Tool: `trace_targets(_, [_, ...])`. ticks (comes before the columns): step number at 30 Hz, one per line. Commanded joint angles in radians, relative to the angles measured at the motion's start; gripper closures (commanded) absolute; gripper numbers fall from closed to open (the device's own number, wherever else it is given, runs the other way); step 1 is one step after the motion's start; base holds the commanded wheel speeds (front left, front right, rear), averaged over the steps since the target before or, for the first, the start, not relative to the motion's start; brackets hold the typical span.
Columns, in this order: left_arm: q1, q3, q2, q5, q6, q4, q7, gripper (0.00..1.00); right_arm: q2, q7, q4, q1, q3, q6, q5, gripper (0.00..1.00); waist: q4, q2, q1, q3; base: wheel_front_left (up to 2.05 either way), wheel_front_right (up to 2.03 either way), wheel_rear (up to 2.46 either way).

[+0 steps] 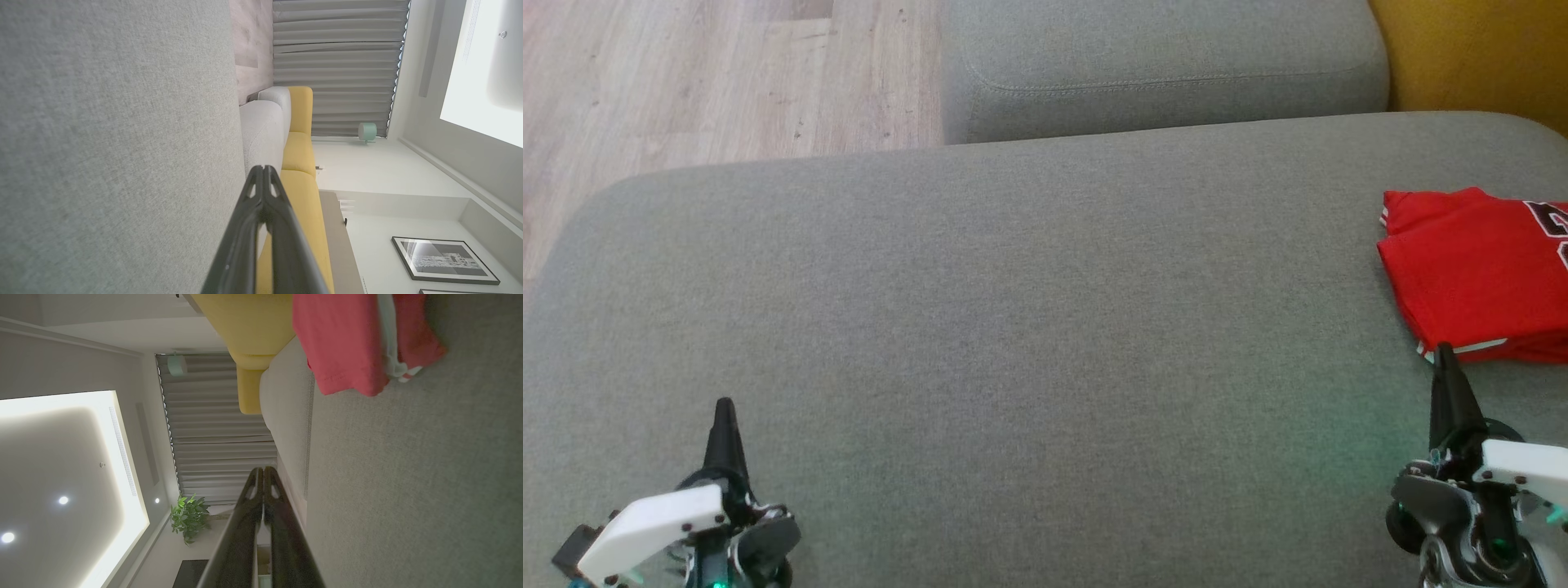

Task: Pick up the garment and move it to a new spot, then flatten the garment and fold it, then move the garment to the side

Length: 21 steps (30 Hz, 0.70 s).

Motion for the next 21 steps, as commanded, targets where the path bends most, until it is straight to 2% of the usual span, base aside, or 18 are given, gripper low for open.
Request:
trace_targets(1, [-0.049, 0.041, 0.009, 0.001, -0.007, -0.028, 0.006, 1.0, -0.01, 0.009, -0.032, -0.052, 0.019, -0.001, 0.002, 1.0, 0.0, 0.0, 0.0, 0.0, 0.0, 0.0, 0.0])
trace_targets(21, [-0.05, 0.048, 0.004, 0.007, -0.007, -0.028, 0.012, 1.0, -0.005, 0.015, -0.031, -0.053, 0.012, -0.001, -0.005, 1.0, 0.0, 0.0, 0.0, 0.0, 0.0, 0.0, 0.0])
